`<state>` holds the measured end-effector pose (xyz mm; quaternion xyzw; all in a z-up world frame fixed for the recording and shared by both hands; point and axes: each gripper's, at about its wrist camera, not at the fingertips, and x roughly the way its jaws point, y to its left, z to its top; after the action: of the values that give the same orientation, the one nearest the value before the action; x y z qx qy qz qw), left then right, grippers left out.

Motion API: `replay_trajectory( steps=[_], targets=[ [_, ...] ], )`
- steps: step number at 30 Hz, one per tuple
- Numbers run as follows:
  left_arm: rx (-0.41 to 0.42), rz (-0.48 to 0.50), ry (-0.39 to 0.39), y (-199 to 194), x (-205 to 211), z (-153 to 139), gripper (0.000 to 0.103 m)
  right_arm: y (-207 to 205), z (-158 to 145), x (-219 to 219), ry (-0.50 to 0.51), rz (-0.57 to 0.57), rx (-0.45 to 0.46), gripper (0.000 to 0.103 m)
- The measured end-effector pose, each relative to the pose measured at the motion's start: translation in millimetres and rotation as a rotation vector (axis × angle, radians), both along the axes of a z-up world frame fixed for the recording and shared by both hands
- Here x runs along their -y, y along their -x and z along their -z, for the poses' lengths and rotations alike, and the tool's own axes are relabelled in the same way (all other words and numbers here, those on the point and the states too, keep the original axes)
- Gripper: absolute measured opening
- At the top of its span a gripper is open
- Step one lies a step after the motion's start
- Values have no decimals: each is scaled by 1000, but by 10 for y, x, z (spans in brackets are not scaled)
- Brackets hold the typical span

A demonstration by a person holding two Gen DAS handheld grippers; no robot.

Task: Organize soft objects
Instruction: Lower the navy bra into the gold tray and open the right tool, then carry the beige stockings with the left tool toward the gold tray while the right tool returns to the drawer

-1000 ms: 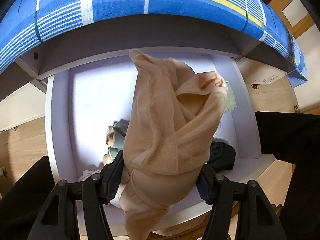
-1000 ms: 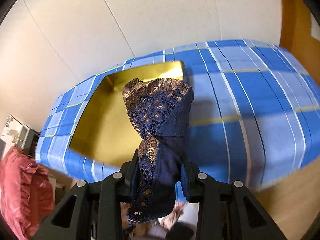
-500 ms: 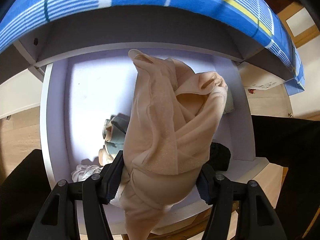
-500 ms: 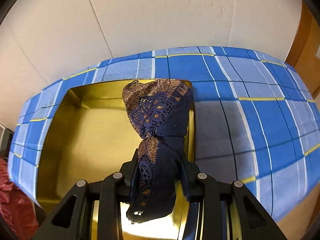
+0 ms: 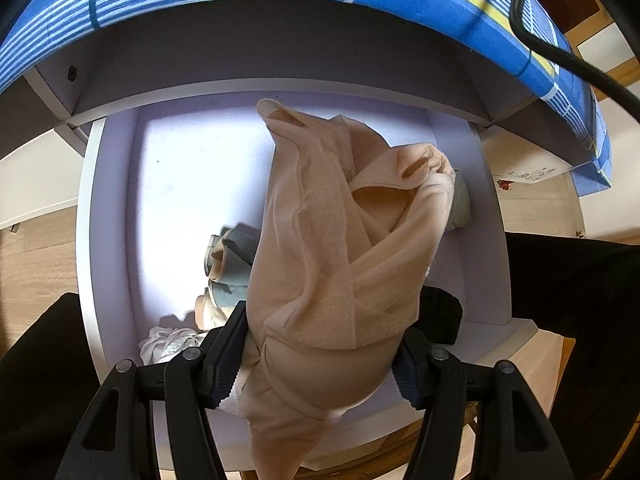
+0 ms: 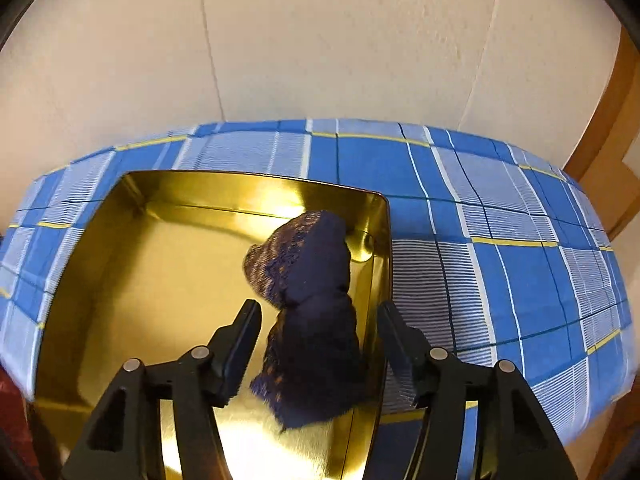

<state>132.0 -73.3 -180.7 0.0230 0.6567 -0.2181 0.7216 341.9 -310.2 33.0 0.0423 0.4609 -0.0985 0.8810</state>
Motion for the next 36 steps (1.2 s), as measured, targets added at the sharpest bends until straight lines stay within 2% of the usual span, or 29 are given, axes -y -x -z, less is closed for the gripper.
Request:
replay_trajectory(
  steps=[5, 13, 17, 24, 29, 32, 34, 36],
  targets=[
    [1, -14, 1, -7, -5, 14, 64, 412, -104, 47, -29, -13, 69, 65],
    [16, -33, 15, 0, -38, 19, 64, 1007, -115, 155, -64, -1, 124, 66],
    [23, -39, 20, 3, -54, 20, 64, 1314, -38, 150, -76, -1, 137, 66],
    [44, -46, 30, 25, -89, -14, 64, 1936, 275, 144, -178, 6, 159, 67],
    [55, -51, 21, 41, -114, -33, 64, 2228, 575, -48, -157, -43, 106, 68],
    [57, -55, 24, 62, -131, -51, 64, 2348, 825, -141, -197, -66, 67, 68],
    [65, -52, 21, 80, -137, -63, 64, 2383, 986, -196, -223, -83, 28, 68],
    [73, -44, 14, 106, -121, -80, 64, 2348, 1219, -276, -231, -104, -66, 68]
  ],
)
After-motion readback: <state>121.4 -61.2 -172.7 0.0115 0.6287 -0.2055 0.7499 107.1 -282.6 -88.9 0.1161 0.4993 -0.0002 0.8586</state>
